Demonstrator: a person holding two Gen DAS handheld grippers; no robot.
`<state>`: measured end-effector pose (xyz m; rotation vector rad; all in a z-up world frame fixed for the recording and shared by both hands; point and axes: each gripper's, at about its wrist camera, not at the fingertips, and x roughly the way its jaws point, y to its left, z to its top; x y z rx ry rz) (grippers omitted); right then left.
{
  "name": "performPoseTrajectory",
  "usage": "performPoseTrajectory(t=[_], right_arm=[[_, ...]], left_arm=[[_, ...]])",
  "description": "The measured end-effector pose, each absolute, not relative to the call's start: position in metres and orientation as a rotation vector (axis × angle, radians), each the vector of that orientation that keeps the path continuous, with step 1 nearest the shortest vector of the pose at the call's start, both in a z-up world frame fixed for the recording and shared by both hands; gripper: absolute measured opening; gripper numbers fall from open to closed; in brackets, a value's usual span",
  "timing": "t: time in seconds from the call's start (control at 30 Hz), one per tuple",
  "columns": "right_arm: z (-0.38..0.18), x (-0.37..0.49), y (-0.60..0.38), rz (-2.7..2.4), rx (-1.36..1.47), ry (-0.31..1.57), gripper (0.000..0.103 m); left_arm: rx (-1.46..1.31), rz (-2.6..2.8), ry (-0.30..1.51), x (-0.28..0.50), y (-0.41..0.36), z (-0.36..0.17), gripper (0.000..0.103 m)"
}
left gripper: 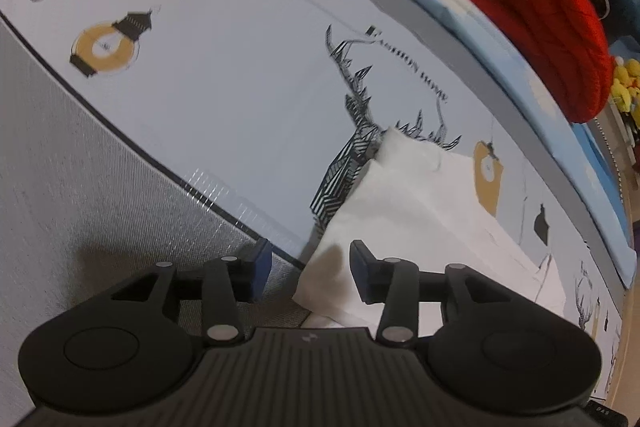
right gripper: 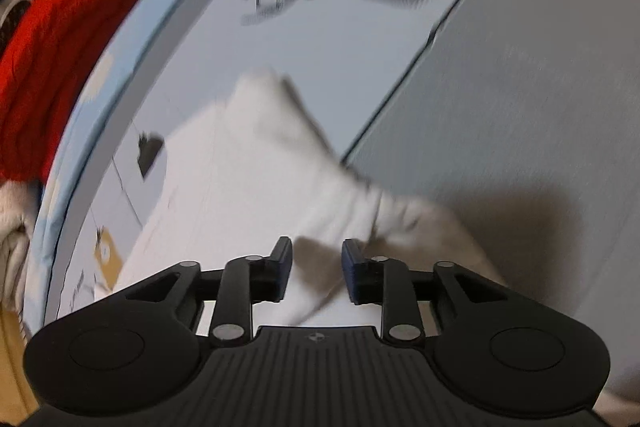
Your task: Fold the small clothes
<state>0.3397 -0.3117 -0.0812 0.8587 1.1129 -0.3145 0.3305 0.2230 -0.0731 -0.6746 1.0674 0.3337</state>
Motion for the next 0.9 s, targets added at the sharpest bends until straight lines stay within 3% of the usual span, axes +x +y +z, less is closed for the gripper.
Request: performPoseTrajectory(t=[0.13,0.2,0.27,0.3,0.5,0.73,0.9], right_arm=[[-0.09,0.342,-0.316,-0.333,0.892,1.129,0.029],[-0.091,0.34,-0.318,-0.342,0.908,1.129,0.029],[-0.089,0.34,-0.319,-0.336,0.91,1.117,0.022],[-0.087,0.34,-0.32,-0.327,0.911,1.107,0.01],[-0.071,0.335,-0.333,-0.348,0.908,1.02,0.003],[-0.078,0.333,-0.337,-0.412,0.862,1.075,0.007],[-0.05,0.329,-0.318,-0.404,0.753,1.005,0.008]], left_arm=[[-0.682,0.327,1.101,0.333,0.221,-0.084,0.047],[-0.678,0.316,1.111,0.334,0.219,-0.087,0.042],[-0.664,0.292,1.105,0.336,0.216,-0.086,0.006],[-0.639,0.291,1.093,0.336,0.213,-0.082,0.003],[-0.55,0.187,0.99,0.331,0.19,-0.045,0.002],[-0.482,0.237,1.086,0.333,0.184,-0.058,0.001],[-0.479,0.272,1.006,0.327,0.192,-0.045,0.019]])
